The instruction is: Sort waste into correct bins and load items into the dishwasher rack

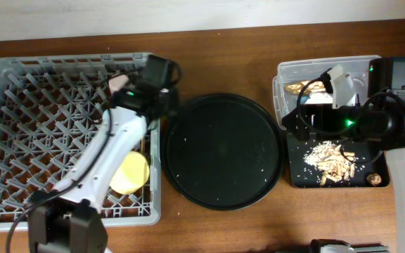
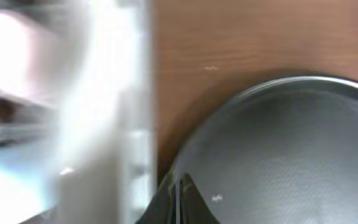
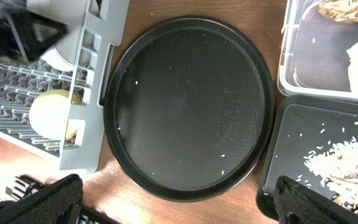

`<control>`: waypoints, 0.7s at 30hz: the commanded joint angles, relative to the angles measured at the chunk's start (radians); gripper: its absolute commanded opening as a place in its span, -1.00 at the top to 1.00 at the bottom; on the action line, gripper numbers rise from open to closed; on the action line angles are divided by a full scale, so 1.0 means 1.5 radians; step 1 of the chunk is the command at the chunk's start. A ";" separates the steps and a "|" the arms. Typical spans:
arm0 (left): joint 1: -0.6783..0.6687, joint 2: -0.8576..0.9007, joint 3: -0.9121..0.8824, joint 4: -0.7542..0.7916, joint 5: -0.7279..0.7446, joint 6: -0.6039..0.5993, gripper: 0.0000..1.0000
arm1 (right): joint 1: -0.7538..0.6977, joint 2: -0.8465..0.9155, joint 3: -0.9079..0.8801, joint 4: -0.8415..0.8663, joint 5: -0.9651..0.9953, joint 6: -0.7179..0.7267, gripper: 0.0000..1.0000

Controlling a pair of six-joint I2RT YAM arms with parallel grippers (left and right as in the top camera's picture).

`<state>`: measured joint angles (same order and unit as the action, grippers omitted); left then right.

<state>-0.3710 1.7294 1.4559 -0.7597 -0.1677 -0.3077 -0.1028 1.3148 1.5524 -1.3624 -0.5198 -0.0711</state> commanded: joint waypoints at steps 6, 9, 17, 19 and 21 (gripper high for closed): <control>0.116 -0.231 0.106 -0.053 0.009 -0.009 0.67 | 0.004 0.001 -0.004 0.001 0.006 -0.001 -0.97; 0.133 -0.283 0.106 -0.053 0.010 -0.014 0.65 | 0.004 0.001 -0.004 0.001 0.006 -0.001 -0.97; 0.171 -0.281 0.106 -0.126 -0.043 -0.014 -0.99 | 0.004 0.001 -0.004 0.001 0.006 -0.001 -0.97; 0.172 -0.281 0.106 -0.147 -0.043 -0.014 -0.99 | 0.004 0.001 -0.004 0.001 0.006 -0.001 -0.97; 0.172 -0.281 0.106 -0.154 -0.043 -0.014 -0.99 | 0.004 0.001 -0.004 0.001 0.006 -0.001 -0.97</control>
<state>-0.1146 1.3071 1.6123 -0.9821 -0.2058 -0.3264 -0.1028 1.3151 1.5520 -1.3617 -0.5198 -0.0715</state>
